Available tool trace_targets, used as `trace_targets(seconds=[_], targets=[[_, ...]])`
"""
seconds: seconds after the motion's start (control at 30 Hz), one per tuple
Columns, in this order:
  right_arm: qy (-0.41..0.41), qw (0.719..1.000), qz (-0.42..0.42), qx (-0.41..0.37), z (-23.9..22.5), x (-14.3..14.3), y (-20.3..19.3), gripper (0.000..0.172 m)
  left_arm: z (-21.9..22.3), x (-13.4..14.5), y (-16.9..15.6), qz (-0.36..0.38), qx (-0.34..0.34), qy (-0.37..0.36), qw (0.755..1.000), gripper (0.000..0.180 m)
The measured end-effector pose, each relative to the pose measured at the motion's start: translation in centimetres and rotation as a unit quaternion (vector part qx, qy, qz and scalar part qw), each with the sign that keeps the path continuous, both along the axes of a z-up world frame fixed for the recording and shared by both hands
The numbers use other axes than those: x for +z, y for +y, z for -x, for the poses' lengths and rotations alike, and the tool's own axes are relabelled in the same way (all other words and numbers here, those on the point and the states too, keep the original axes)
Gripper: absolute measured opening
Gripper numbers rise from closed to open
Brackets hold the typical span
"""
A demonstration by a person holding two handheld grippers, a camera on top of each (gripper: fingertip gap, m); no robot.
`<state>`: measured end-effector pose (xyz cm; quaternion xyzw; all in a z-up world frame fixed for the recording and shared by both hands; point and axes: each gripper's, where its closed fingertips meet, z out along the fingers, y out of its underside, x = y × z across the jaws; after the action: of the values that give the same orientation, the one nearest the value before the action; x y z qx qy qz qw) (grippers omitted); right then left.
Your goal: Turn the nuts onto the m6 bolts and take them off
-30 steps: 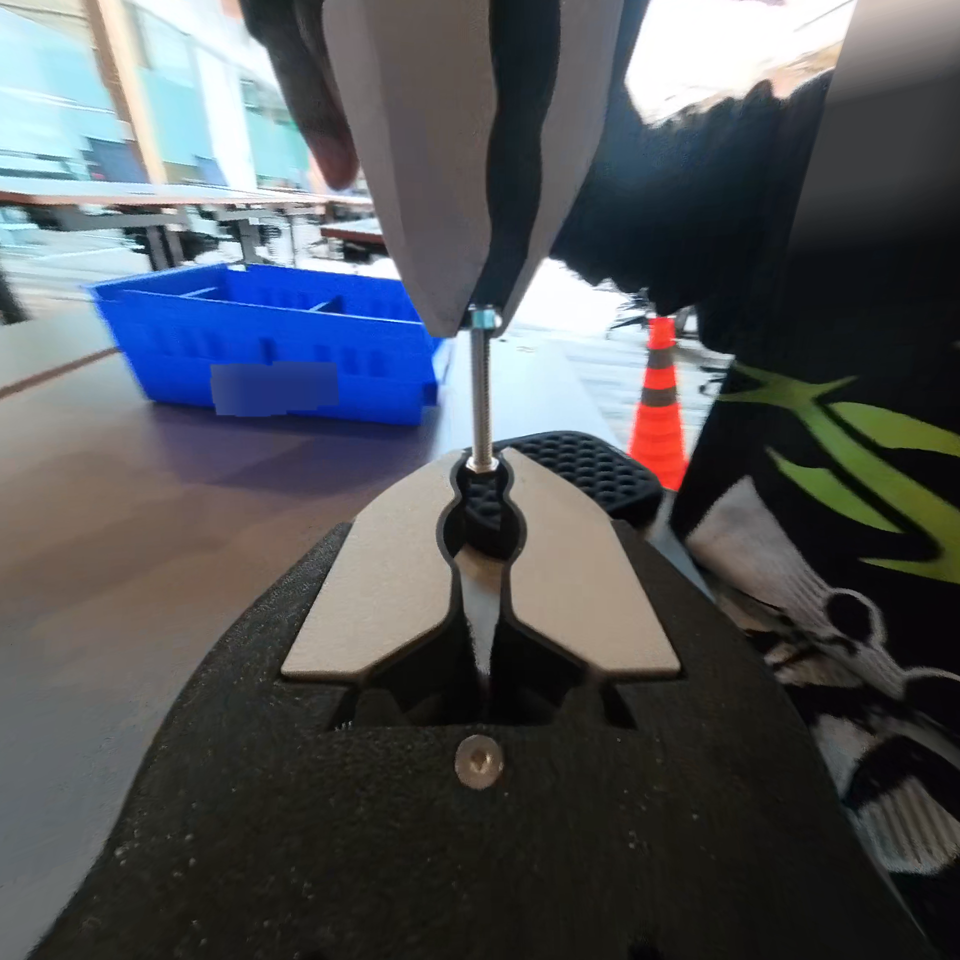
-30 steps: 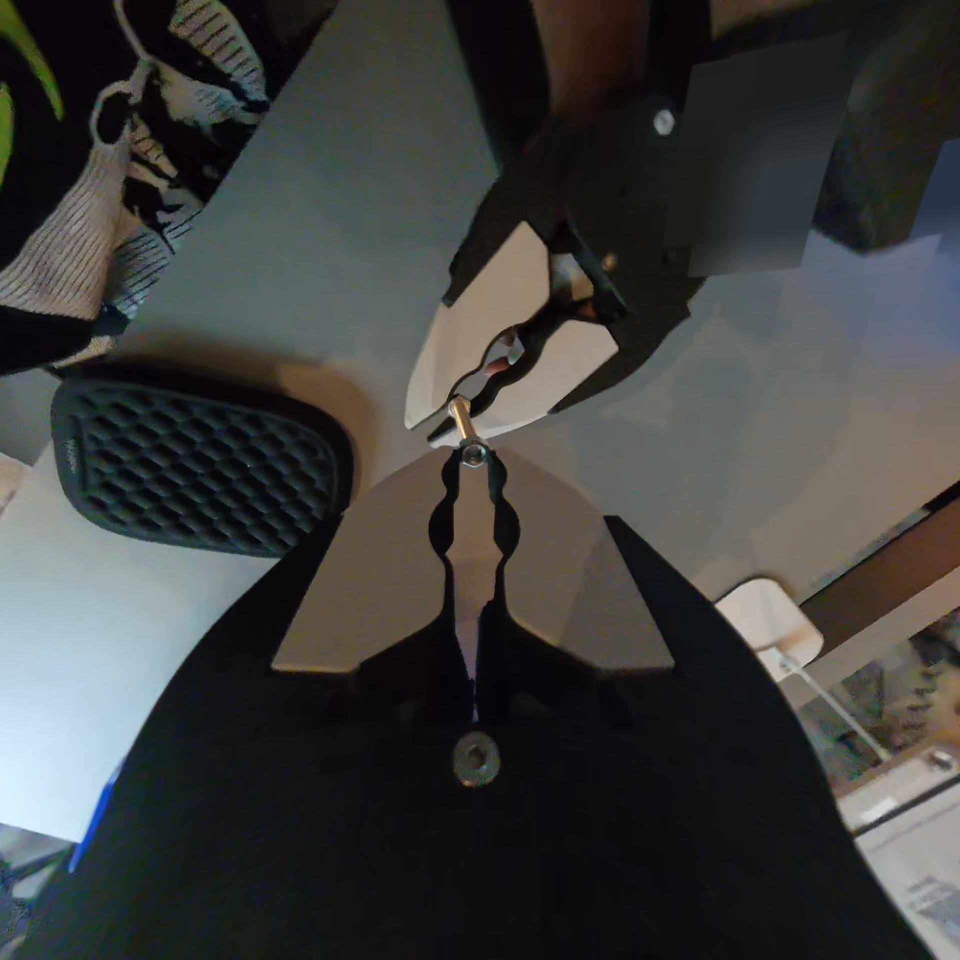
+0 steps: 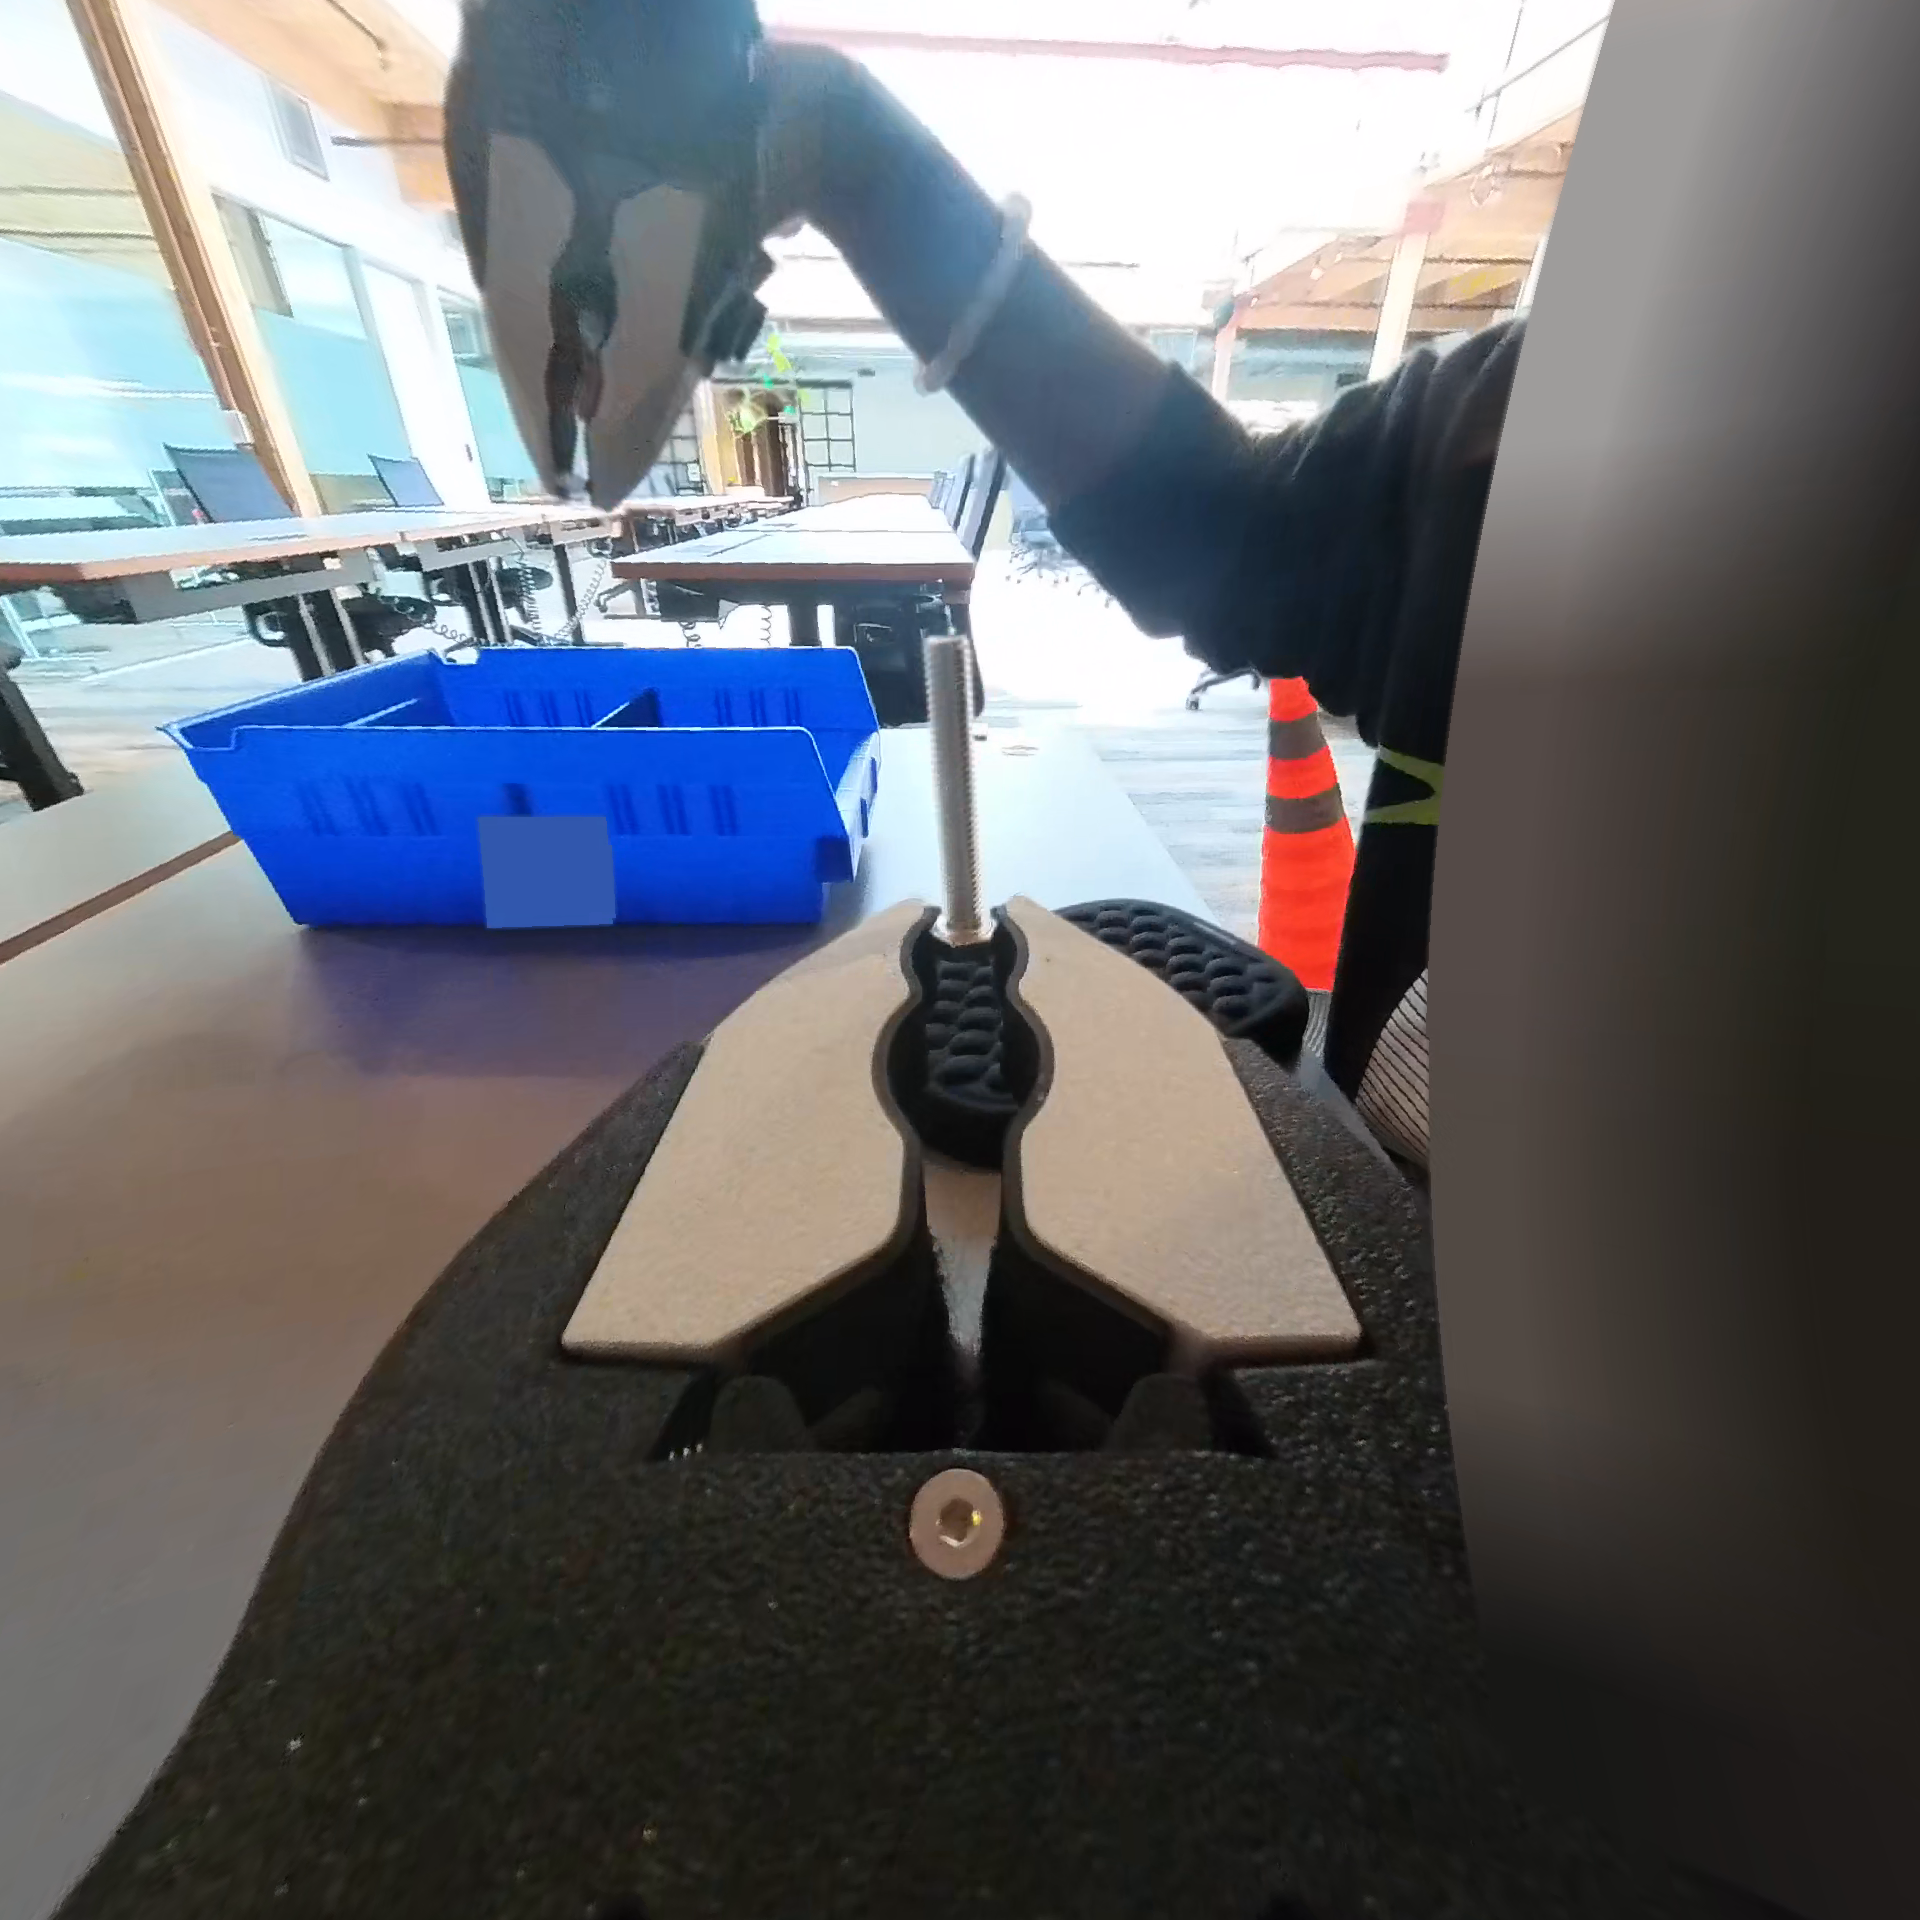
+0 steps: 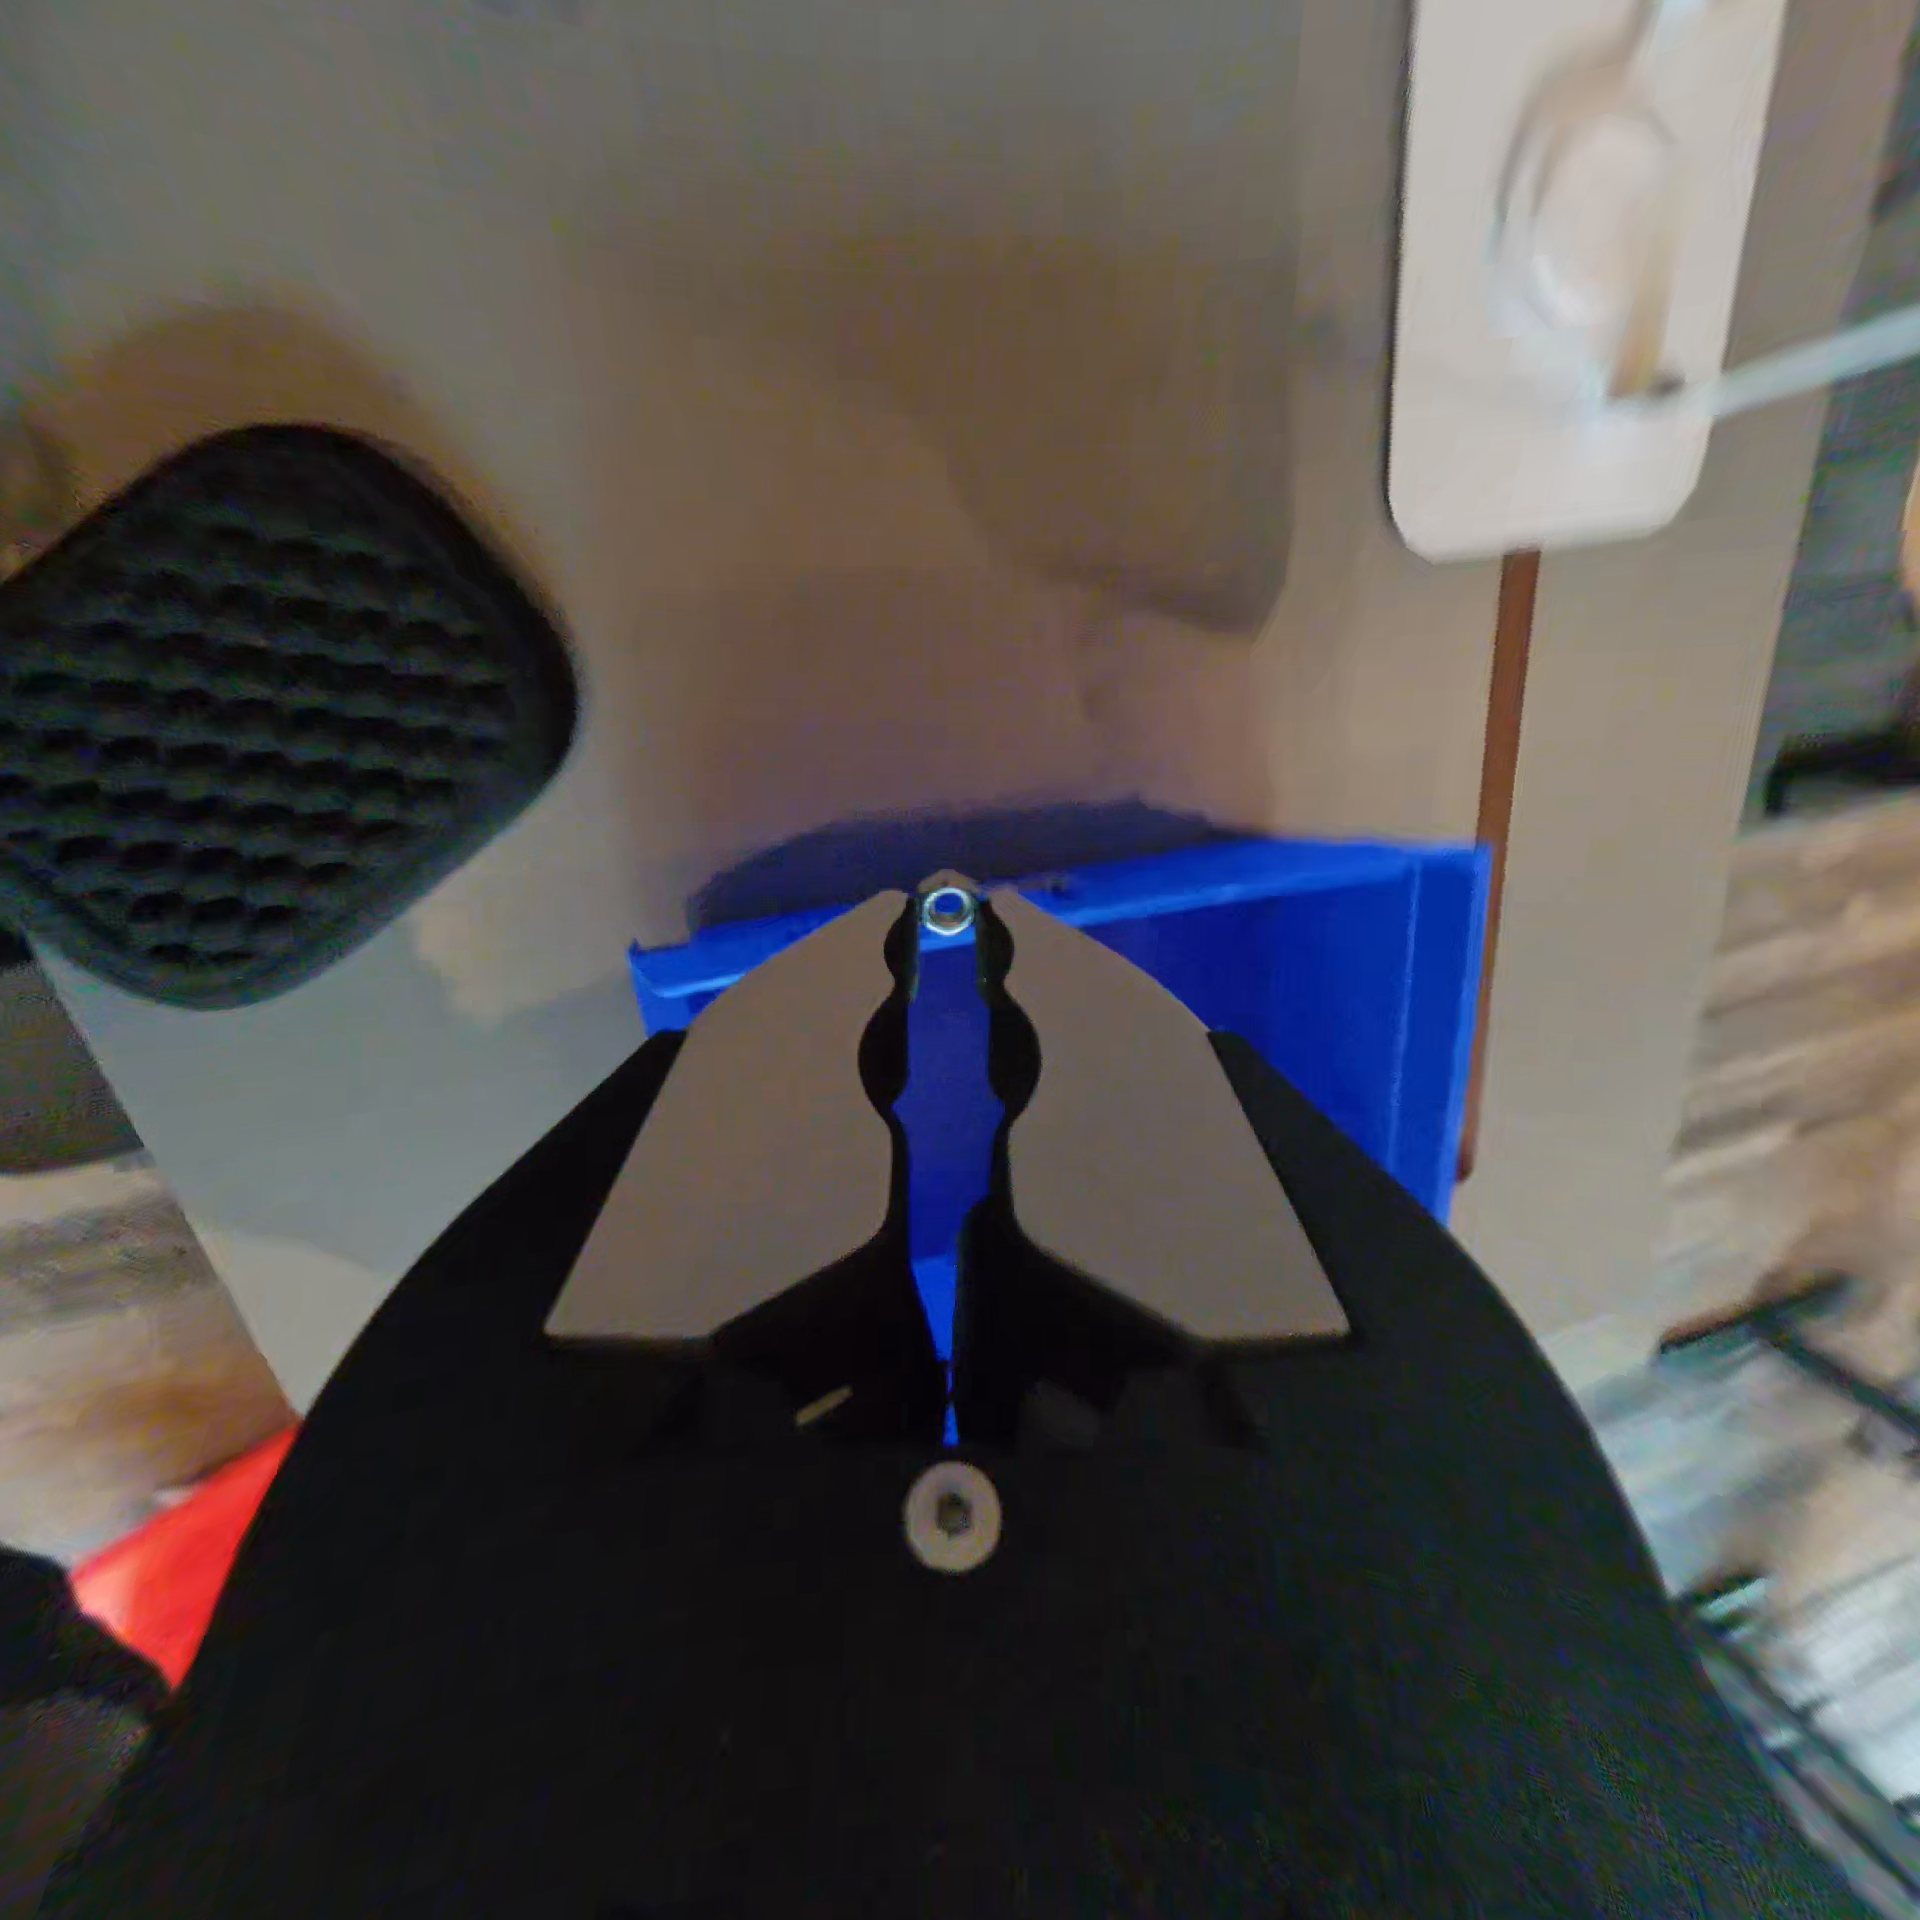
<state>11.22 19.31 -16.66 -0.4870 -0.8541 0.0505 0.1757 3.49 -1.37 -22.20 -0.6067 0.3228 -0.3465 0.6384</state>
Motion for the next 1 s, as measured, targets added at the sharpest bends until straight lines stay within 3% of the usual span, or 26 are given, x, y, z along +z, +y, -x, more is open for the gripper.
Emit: trace_targets(seconds=[0.2,0.37,0.57,1.0], targets=[[-0.001,0.98,0.047,-0.193,-2.5,-3.9,8.5,0.01,-0.2,-0.5,0.1,0.002,0.005,0.016,1.0,0.008],[-0.004,0.952,0.085,-0.294,-4.1,-7.3,13.1,0.01,-0.2,-0.9,0.1,0.007,0.004,0.018,1.0,0.008],[-0.021,0.936,0.13,-0.326,-6.8,-9.5,13.1,0.009,-0.4,-1.4,0.1,0.016,-0.002,0.026,1.0,0.008],[-0.078,0.928,0.182,-0.316,-9.7,-13.1,9.8,0.01,-0.7,-1.6,-0.1,0.018,-0.002,0.033,0.999,0.008]])
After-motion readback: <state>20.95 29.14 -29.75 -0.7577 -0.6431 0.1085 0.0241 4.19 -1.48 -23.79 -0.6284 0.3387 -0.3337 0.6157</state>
